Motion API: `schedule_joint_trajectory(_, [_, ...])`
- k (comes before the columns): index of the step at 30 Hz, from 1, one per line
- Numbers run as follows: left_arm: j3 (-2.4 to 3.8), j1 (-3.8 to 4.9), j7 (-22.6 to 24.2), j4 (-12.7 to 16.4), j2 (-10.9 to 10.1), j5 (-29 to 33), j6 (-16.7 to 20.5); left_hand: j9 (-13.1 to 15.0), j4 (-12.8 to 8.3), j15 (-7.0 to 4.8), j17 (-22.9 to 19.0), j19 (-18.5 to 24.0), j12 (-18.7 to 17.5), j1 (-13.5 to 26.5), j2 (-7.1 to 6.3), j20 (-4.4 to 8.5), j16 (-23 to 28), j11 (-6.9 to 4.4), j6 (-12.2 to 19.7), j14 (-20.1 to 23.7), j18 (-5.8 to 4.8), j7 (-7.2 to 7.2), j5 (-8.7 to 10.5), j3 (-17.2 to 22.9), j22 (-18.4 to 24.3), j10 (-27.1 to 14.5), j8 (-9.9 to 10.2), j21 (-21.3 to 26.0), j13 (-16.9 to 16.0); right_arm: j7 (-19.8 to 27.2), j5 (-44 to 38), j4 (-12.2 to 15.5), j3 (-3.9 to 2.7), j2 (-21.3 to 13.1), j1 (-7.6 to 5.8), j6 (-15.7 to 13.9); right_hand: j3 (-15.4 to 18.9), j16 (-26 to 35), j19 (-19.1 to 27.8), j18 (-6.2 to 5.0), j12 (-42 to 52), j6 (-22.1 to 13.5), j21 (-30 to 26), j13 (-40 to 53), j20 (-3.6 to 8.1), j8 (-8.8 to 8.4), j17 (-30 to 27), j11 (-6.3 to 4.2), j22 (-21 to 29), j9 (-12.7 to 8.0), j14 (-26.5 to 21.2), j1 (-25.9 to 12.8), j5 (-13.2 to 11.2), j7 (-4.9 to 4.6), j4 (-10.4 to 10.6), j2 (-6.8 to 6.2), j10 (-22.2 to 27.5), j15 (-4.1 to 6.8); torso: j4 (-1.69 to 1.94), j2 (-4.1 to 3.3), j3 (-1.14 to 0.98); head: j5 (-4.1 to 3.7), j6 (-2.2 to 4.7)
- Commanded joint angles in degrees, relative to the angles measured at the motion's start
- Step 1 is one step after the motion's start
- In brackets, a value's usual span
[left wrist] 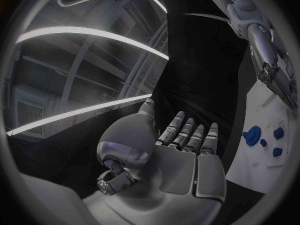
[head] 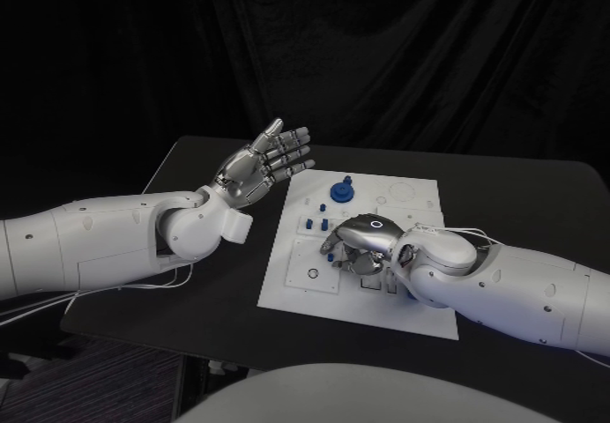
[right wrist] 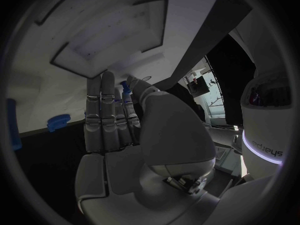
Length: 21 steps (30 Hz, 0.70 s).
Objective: Assemble the parts on the task board
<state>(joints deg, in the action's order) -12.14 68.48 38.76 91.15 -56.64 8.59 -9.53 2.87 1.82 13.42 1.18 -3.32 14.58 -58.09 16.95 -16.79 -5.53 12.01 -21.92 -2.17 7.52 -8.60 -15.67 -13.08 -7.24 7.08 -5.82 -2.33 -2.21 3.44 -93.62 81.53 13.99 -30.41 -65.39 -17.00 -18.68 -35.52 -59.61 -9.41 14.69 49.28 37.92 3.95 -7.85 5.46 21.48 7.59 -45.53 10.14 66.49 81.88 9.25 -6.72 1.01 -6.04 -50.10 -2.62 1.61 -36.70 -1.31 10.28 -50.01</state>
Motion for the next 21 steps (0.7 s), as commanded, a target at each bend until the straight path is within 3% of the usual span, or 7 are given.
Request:
schedule_joint_trajectory(1, [0.04, -0.11, 0.52, 0.02, 0.06, -0.10, -0.91, 0.08, -0.02, 0.27, 0.08, -0.50, 0.20, -0.57, -0.08, -0.09, -0.40, 0.18, -0.32, 0.03, -0.39, -4.80, -0.27, 0.48, -0.09, -0.02, -0.39, -0.30, -0.09, -3.63, -0.68, -0.24, 0.16, 0.01, 0.27, 4.45, 2.08, -0.04, 1.76, -0.75, 0.43, -3.54, -1.80, 0.81, -0.76, -1.48, 0.34, 0.97, 0.45, -0.76, -2.81, 0.20, -0.83, 0.80, 0.18, -0.38, 6.27, -0.54, 0.02, 0.03, 0.01, 0.02, 0.01])
schedule_joint_trajectory(8, [0.04, -0.12, 0.36, 0.00, -0.07, -0.10, -0.90, 0.13, 0.07, 0.32, 0.10, -0.62, 0.47, -0.82, -0.10, -0.09, -0.51, 0.23, -0.63, 0.01, -0.47, -4.83, -0.48, 0.85, -0.22, 0.08, -0.57, -0.38, -0.13, -3.71, -0.70, -0.12, 0.16, -0.26, 0.27, 3.42, 5.94, -1.90, 1.99, -0.93, 5.60, -8.59, -3.71, 3.30, -1.41, -1.61, 0.99, 1.49, 0.61, -2.04, -5.10, 1.41, -1.58, 2.38, 1.87, -0.10, 14.30, -0.84, -0.05, 0.05, -0.03, -0.13, 0.01])
schedule_joint_trajectory(16, [0.04, -0.13, 0.22, -0.02, -0.24, -0.10, -0.94, 0.16, 0.15, 0.31, 0.11, -0.73, 0.76, -0.94, -0.11, -0.09, -0.60, 0.31, -0.81, -0.02, -0.50, -4.87, -0.63, 1.06, -0.35, 0.23, -0.68, -0.46, -0.18, -3.09, -0.70, 1.54, -0.01, -1.97, 0.02, -1.44, 7.17, -3.02, 1.37, -0.98, 9.36, -8.89, -4.33, 4.67, -1.38, -1.02, 1.06, 1.45, 0.37, -2.28, -5.31, 2.58, -1.27, 2.38, 3.22, -0.14, 17.50, -0.77, -0.02, 0.05, -0.05, -0.60, 0.01])
schedule_joint_trajectory(21, [0.04, -0.14, 0.17, 0.04, -0.35, -0.10, -0.95, 0.18, 0.19, 0.31, 0.11, -0.81, 0.89, -1.02, -0.12, -0.10, -0.65, 0.36, -0.90, -0.03, -0.52, -4.89, -0.74, 1.18, -0.43, 0.29, -0.74, -0.51, -0.20, -2.62, -0.69, 4.50, -0.19, -4.47, -2.00, -4.45, 7.53, -3.78, 0.75, -0.98, 11.53, -7.85, -4.42, 5.29, -1.34, -0.35, 1.11, 1.53, 0.09, -2.16, -4.93, 2.92, -0.72, 1.60, 4.26, -0.03, 18.32, -0.74, -0.01, 0.05, -0.05, -0.93, 0.01])
